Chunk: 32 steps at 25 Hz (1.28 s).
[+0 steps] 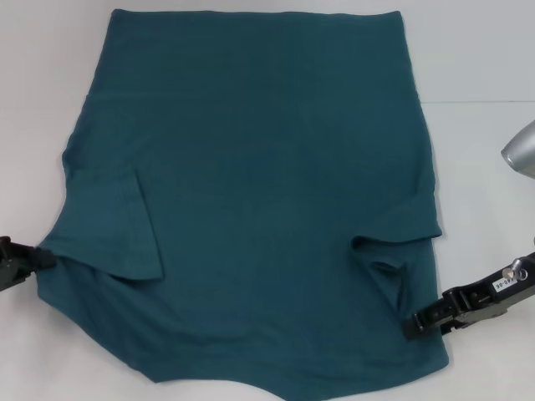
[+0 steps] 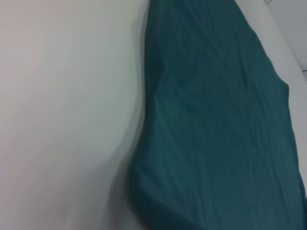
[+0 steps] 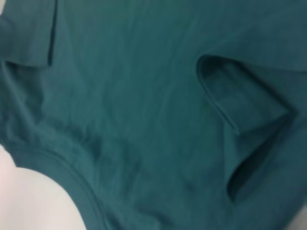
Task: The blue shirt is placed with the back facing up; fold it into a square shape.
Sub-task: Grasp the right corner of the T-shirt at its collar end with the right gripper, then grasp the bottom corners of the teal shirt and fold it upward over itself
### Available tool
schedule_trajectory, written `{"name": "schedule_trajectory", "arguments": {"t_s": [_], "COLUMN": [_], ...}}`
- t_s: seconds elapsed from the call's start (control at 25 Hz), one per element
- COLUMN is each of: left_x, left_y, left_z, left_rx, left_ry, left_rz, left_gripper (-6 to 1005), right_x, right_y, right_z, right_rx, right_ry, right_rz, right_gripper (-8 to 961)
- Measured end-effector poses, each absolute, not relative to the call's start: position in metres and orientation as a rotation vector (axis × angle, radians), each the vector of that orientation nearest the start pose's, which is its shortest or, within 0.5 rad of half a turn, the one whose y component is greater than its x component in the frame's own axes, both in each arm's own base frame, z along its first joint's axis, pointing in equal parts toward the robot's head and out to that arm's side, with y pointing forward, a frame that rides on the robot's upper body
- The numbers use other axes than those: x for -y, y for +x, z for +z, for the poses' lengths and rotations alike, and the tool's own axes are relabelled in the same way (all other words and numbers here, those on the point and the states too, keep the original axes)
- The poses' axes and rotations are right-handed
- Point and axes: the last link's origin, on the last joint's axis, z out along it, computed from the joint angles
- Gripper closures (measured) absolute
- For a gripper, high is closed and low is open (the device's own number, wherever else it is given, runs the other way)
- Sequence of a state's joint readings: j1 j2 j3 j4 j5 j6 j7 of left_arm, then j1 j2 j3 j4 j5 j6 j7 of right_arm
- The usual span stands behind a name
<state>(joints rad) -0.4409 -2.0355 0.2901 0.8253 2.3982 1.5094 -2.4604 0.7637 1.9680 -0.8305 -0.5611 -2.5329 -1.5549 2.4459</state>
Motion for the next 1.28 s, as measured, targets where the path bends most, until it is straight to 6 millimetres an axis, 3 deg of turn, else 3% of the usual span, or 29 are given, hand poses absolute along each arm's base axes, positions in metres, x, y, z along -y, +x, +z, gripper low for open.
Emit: {"name": "schedule_trajectory", "arguments": {"t_s": [0.24, 0.44, 0.76, 1.0, 1.28], "left_x": [-0.302, -0.301, -0.3, -0.296, -0.278], "left_y": [-0.363, -0.363, -0.362, -0.356, -0.353], "left_z": [0.076, 0.076, 0.076, 0.073, 0.079], "left_rx": [-2.61, -2.613, -2.594, -2.471, -2.354], "left_ry": [2.22, 2.216, 2.232, 2.32, 2.396], "left_rz": [0.839, 0.838, 0.833, 0.805, 0.728], "left_gripper": [975, 975, 975, 976, 976], "right_x": [-0.352, -0.353, -0.352, -0.348, -0.333], "right_y": [0.272, 0.271, 0.276, 0.281, 0.285], "right_z": [0.0, 0.0, 0.002, 0.004, 0.014], "right_rx": [-1.826, -1.815, -1.822, -1.825, -1.879], "right_ry": [-2.477, -2.482, -2.463, -2.467, -2.504], "right_rz": [-0.202, -0.212, -0.21, -0.183, -0.164], "right_gripper": [305, 558, 791, 910, 909]}}
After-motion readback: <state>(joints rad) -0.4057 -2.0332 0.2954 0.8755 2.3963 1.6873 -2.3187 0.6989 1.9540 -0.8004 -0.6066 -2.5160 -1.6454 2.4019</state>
